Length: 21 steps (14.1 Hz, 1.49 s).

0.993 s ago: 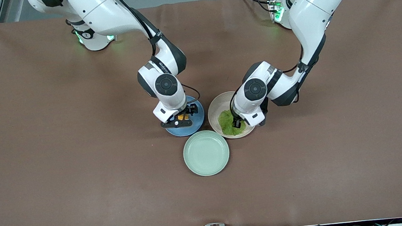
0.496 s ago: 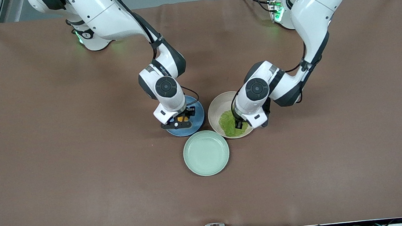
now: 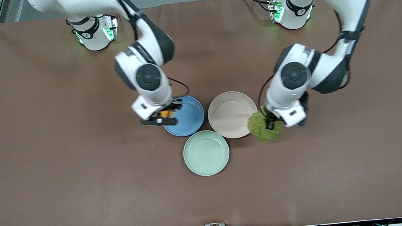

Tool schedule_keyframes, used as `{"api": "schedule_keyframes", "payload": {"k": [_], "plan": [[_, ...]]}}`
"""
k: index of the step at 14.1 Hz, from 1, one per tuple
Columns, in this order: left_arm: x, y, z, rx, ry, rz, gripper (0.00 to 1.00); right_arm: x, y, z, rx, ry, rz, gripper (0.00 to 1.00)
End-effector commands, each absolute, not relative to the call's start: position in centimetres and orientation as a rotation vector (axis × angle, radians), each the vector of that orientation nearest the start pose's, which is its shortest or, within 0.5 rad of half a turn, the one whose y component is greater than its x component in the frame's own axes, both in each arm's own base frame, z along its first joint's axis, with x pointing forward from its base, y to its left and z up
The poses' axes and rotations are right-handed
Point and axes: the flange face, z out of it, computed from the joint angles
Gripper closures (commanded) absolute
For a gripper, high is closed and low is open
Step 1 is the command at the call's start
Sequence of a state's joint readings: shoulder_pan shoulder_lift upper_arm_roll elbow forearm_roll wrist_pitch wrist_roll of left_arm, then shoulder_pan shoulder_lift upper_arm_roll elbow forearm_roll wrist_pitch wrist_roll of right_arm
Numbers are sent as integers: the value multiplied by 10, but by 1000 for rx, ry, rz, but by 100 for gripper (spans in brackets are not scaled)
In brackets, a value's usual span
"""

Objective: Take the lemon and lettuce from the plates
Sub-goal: 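Carry the lemon off the blue plate while the left gripper carries the lettuce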

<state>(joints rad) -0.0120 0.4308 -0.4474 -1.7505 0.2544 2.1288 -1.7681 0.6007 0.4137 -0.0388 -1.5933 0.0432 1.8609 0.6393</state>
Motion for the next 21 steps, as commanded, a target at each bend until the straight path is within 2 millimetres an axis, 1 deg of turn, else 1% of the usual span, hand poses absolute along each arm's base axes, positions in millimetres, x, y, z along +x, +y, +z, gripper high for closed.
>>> {"api": "schedule_keyframes", "payload": {"k": [1,2,3,4,5,7,8,10,11,12,13,14,15,16,17,19,20,21], "plan": [[603,-183,341,-2593,-1655,-44,100,584,230,426,-3171,79,282,80],[608,-153,336,-2597,-1633,-24,100,596,183,424,-3160,92,311,80],[610,-135,329,-2604,-1609,1,100,603,145,415,-3151,99,339,80],[611,-116,316,-2607,-1593,30,100,608,106,404,-3151,80,361,80],[613,-96,304,-2618,-1577,53,100,611,74,394,-3148,71,359,80],[616,-61,280,-2664,-1534,89,100,605,17,362,-3134,50,357,80],[617,-50,266,-2673,-1535,110,99,599,-8,342,-3128,34,330,80],[618,-46,242,-2695,-1525,134,99,587,-48,307,-3123,6,257,80],[618,-42,231,-2703,-1515,147,98,580,-60,289,-3127,-4,200,80],[618,-37,226,-2703,-1504,143,95,574,-62,275,-3132,-2,154,80],[619,-28,226,-2696,-1502,128,86,571,-66,267,-3138,8,100,80],[620,-24,227,-2704,-1475,118,68,569,-68,256,-3141,15,75,80],[621,-22,230,-2721,-1442,108,44,569,-68,242,-3142,16,66,80],[623,-20,236,-2739,-1416,91,14,570,-68,231,-3143,14,63,79],[625,-14,244,-2745,-1408,72,0,570,-69,222,-3145,16,54,79],[635,-12,273,-2779,-1371,-1,0,573,-69,207,-3148,14,28,78],[640,-11,295,-2794,-1340,-47,0,573,-69,199,-3148,13,21,78],[642,-10,308,-2811,-1291,-61,0,574,-69,192,-3149,15,13,78]]}}
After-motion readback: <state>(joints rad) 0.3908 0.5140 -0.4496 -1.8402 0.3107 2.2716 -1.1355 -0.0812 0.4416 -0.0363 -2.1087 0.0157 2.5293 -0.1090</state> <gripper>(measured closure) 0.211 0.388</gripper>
